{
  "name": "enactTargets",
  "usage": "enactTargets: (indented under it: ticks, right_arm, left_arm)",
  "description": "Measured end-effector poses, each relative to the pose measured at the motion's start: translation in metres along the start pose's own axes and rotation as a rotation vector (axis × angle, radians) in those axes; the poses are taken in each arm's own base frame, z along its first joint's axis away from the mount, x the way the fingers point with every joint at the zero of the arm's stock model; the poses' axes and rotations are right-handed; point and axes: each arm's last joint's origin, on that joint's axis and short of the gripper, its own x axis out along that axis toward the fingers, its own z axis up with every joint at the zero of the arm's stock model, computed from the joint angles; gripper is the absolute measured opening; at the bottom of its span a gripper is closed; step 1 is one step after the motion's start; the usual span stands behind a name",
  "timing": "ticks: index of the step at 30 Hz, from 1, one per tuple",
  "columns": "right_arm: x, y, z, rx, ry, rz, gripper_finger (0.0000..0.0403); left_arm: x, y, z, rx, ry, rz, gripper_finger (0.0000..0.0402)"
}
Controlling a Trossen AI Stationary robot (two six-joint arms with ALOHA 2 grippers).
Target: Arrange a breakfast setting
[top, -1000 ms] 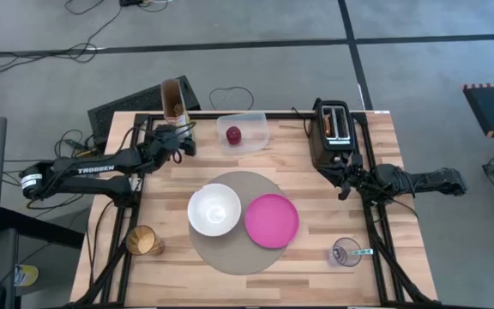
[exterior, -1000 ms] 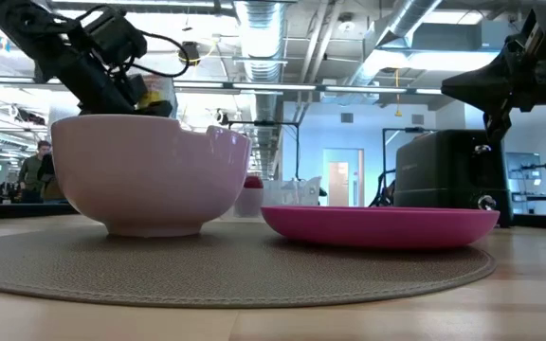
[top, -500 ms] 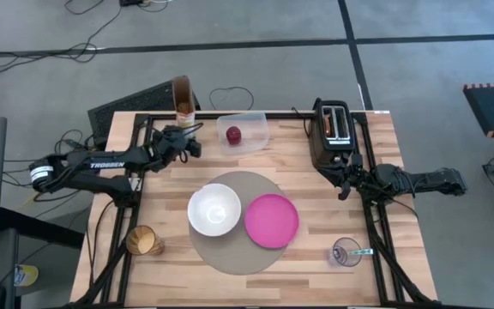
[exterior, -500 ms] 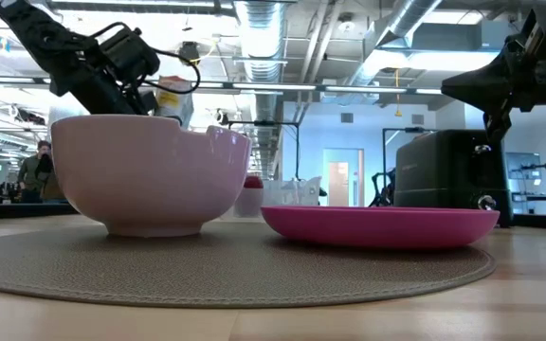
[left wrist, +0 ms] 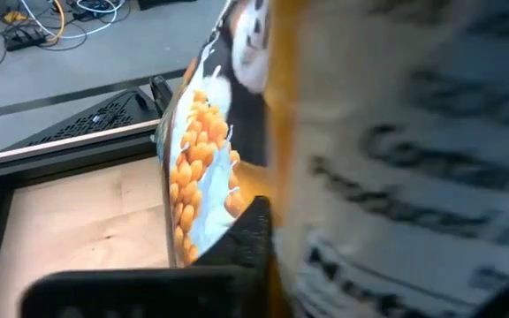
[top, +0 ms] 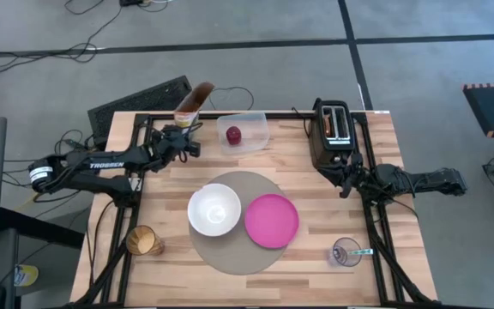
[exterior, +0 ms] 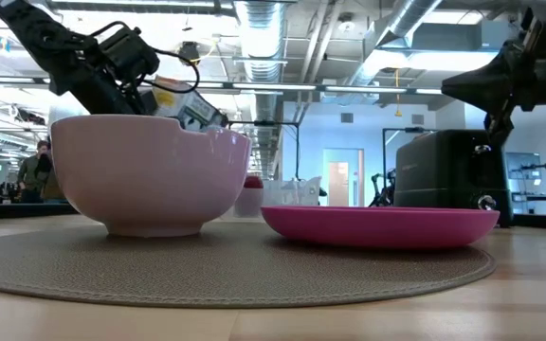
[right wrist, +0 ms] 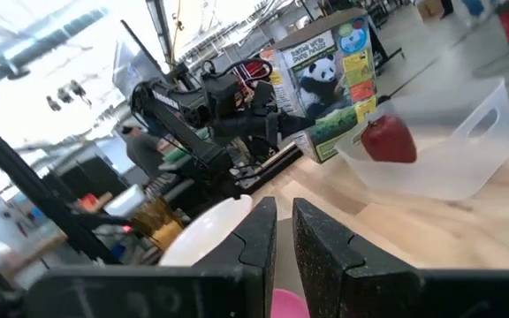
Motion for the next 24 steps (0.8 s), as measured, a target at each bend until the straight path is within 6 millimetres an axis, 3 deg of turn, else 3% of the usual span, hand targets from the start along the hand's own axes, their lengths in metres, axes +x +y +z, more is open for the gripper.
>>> enactTargets:
  ticks: [8,16,20,24]
  right_arm:
    - [0.0,0.0,0.0,0.047,-0.001,0.001,0.007]
    - [0.0,0.002,0.004,0.192,-0.052,0.008,0.0081]
    - [-0.001,0.007,0.012,0.232,-0.121,0.067,0.0126]
    - [0.0,0.011,0.016,0.239,-0.15,0.09,0.0205]
  left_arm:
    - [-0.024,0.001,0.025,0.035,0.032,-0.106,0.0001]
    - [-0.066,0.005,0.07,0.038,-0.033,-0.255,0.0]
    - [-0.09,0.006,0.095,0.034,-0.1,-0.33,0.0]
    - [-0.108,0.001,0.118,0.027,-0.143,-0.452,0.0]
